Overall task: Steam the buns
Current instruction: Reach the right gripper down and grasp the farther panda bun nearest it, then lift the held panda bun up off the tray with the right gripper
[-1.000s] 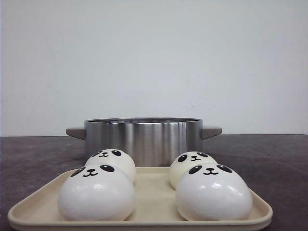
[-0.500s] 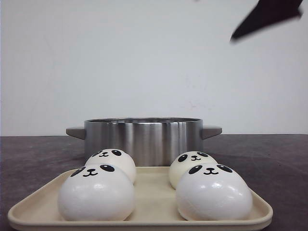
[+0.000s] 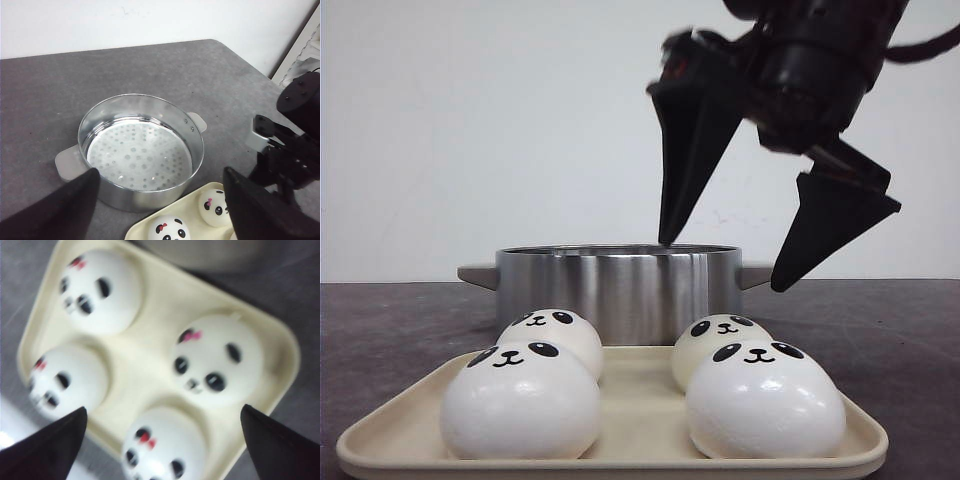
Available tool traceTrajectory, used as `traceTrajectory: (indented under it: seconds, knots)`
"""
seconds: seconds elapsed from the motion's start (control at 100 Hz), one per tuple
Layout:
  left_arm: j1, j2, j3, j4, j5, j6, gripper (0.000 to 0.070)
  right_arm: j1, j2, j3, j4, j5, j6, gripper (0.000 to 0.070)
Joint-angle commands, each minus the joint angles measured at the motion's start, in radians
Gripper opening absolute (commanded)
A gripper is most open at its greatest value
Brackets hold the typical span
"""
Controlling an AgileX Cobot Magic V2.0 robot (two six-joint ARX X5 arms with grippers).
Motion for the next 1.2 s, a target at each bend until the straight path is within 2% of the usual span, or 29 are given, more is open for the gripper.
traceTrajectory:
  seconds: [0.0,0.08,0.21,0.54,1.05,1.11,1.19]
  knots:
    - [-0.005,0.008,0.013,0.011,-0.001,-0.001,0.0476,0.007,0.023,0.013,0.009,0.043,0.034,0.0601]
    - [-0.006,0.008,0.013,0.011,-0.001,-0.001,0.0476,0.007,0.039,0.013,0.012,0.063,0.035,0.0595]
    - [-0.014,0.008,0.013,0.011,-0.001,-0.001,0.0476,0.007,0.070,0.013,0.023,0.063,0.049,0.0535]
    - [-0.064,0.008,0.013,0.011,-0.001,-0.001,0.0476,0.007,0.111,0.013,0.089,0.089,0.051,0.0534]
    - [-0.079,0.008,0.013,0.010,-0.001,-0.001,0.0476,0.013,0.220,0.013,0.098,0.101,0.047,0.0530]
    - [-0.079,0.008,0.013,0.009,-0.001,-0.001,0.0476,0.013,0.233,0.013,0.095,0.107,0.048,0.0482]
    - [-0.079,0.008,0.013,0.006,-0.001,-0.001,0.0476,0.013,0.236,0.013,0.083,0.112,0.048,0.0346]
